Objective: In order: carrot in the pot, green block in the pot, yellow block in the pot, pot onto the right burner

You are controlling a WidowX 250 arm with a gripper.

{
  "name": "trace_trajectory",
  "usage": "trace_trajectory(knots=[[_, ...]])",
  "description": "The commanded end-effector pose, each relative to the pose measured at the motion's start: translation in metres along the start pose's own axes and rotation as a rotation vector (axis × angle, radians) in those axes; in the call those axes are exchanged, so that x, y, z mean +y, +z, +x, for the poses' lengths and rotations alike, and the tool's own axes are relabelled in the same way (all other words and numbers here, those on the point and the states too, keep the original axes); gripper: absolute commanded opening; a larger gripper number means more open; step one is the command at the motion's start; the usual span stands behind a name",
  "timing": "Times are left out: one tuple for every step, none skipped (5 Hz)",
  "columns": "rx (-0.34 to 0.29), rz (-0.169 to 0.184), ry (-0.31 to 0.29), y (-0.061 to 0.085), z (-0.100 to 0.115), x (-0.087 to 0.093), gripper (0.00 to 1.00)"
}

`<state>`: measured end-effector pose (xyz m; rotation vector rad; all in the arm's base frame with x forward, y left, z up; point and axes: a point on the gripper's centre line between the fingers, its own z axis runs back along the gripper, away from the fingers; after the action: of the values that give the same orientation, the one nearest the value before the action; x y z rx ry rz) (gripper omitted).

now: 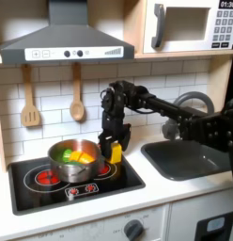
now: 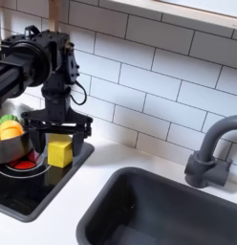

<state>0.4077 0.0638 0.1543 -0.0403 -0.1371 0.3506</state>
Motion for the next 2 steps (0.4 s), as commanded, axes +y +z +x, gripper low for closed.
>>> trace_trajectory(knots=[[0.004,-0.003,-0.001,-0.0036,-0.0022,-0.0005,1.00],[-0.002,-0.006,0.005,-0.0044,-0.0024,0.0000,0.00]])
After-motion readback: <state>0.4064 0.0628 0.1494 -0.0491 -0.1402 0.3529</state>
